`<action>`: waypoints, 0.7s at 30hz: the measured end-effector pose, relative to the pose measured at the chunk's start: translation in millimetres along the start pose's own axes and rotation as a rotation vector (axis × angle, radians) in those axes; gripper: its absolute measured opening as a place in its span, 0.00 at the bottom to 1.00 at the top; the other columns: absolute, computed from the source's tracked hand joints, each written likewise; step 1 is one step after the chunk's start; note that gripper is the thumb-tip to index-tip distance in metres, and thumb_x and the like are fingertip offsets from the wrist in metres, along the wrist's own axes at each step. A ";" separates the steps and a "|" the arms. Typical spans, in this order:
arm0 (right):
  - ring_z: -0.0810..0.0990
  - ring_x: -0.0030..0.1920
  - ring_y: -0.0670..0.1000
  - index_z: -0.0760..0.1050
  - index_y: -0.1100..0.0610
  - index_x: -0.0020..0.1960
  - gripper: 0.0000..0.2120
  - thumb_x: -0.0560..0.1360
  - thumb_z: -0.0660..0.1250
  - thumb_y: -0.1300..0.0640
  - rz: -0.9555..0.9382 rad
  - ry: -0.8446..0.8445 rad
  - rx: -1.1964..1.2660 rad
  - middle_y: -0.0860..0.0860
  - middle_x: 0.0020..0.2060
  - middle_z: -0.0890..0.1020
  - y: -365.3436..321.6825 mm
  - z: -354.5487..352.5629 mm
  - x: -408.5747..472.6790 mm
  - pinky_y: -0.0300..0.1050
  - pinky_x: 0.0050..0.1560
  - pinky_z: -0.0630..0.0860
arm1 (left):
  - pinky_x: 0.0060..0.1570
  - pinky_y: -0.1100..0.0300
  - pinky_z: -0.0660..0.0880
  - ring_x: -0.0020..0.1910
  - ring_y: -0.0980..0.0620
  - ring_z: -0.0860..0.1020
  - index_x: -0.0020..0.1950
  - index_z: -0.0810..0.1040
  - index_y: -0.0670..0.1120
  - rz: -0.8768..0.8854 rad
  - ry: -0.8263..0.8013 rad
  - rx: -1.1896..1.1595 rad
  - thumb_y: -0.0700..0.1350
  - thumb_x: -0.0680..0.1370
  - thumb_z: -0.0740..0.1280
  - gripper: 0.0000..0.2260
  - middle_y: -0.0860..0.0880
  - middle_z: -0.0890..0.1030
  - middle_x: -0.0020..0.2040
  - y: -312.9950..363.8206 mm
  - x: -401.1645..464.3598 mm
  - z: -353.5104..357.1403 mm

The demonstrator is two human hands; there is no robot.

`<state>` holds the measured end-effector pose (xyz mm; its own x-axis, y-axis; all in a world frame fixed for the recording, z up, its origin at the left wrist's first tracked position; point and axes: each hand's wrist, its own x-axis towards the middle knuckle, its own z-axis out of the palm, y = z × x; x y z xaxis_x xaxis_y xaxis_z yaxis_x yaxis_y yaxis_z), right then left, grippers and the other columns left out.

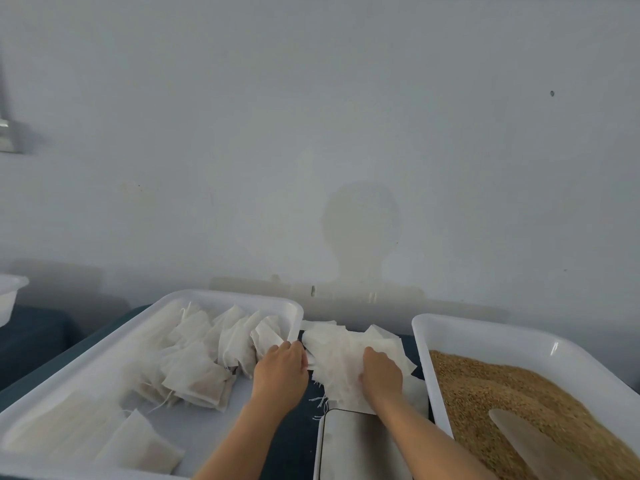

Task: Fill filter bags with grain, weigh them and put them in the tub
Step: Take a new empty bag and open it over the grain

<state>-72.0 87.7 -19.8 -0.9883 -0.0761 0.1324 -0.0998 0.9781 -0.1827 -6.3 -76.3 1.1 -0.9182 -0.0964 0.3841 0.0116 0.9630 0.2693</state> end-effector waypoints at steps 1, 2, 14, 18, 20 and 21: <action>0.77 0.56 0.52 0.67 0.54 0.42 0.07 0.78 0.57 0.63 0.000 0.032 -0.029 0.52 0.56 0.78 0.0 -4.9 0.9 0.41 0.44 0.68 | 0.48 0.62 0.70 0.52 0.52 0.73 0.55 0.72 0.46 0.001 0.003 0.002 0.43 0.79 0.55 0.08 0.51 0.76 0.53 0.5 -0.2 0.0; 0.78 0.55 0.51 0.65 0.54 0.38 0.11 0.78 0.58 0.63 -0.001 0.054 -0.051 0.52 0.54 0.79 0.2 -11.8 1.5 0.41 0.42 0.66 | 0.47 0.62 0.70 0.52 0.53 0.73 0.56 0.71 0.46 0.004 0.008 0.005 0.44 0.79 0.55 0.08 0.52 0.76 0.53 1.5 -0.7 -0.8; 0.66 0.31 0.48 0.67 0.59 0.31 0.19 0.68 0.75 0.52 -0.162 0.117 0.457 0.51 0.29 0.68 98.7 -131.7 -17.3 0.43 0.33 0.59 | 0.42 0.67 0.70 0.47 0.59 0.75 0.56 0.71 0.53 0.119 -0.204 -0.754 0.58 0.76 0.64 0.13 0.60 0.76 0.49 104.5 10.9 -15.0; 0.73 0.33 0.47 0.78 0.60 0.38 0.13 0.67 0.75 0.51 -0.146 0.055 0.605 0.51 0.31 0.76 144.7 -137.6 -47.1 0.41 0.36 0.67 | 0.40 0.65 0.68 0.38 0.59 0.73 0.43 0.70 0.54 0.242 -0.235 -0.843 0.56 0.76 0.65 0.08 0.58 0.74 0.39 167.9 3.9 1.3; 0.77 0.36 0.49 0.80 0.55 0.40 0.12 0.67 0.74 0.46 -0.130 -0.014 0.690 0.53 0.34 0.80 166.3 -136.0 -62.3 0.43 0.39 0.71 | 0.37 0.61 0.67 0.34 0.56 0.70 0.37 0.68 0.53 0.270 -0.248 -0.889 0.52 0.78 0.65 0.11 0.55 0.72 0.34 192.4 -2.3 10.9; 0.79 0.39 0.50 0.80 0.53 0.43 0.14 0.67 0.73 0.43 -0.117 -0.040 0.703 0.53 0.38 0.82 176.8 -133.6 -69.3 0.44 0.41 0.73 | 0.36 0.60 0.67 0.33 0.55 0.70 0.36 0.68 0.52 0.274 -0.261 -0.917 0.50 0.78 0.64 0.12 0.54 0.71 0.33 203.1 -5.3 15.5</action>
<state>-5.8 291.9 68.9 -0.9688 -0.1929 0.1557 -0.2426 0.6080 -0.7559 -5.3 123.6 40.1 -0.8952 0.2651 0.3582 0.4371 0.3656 0.8217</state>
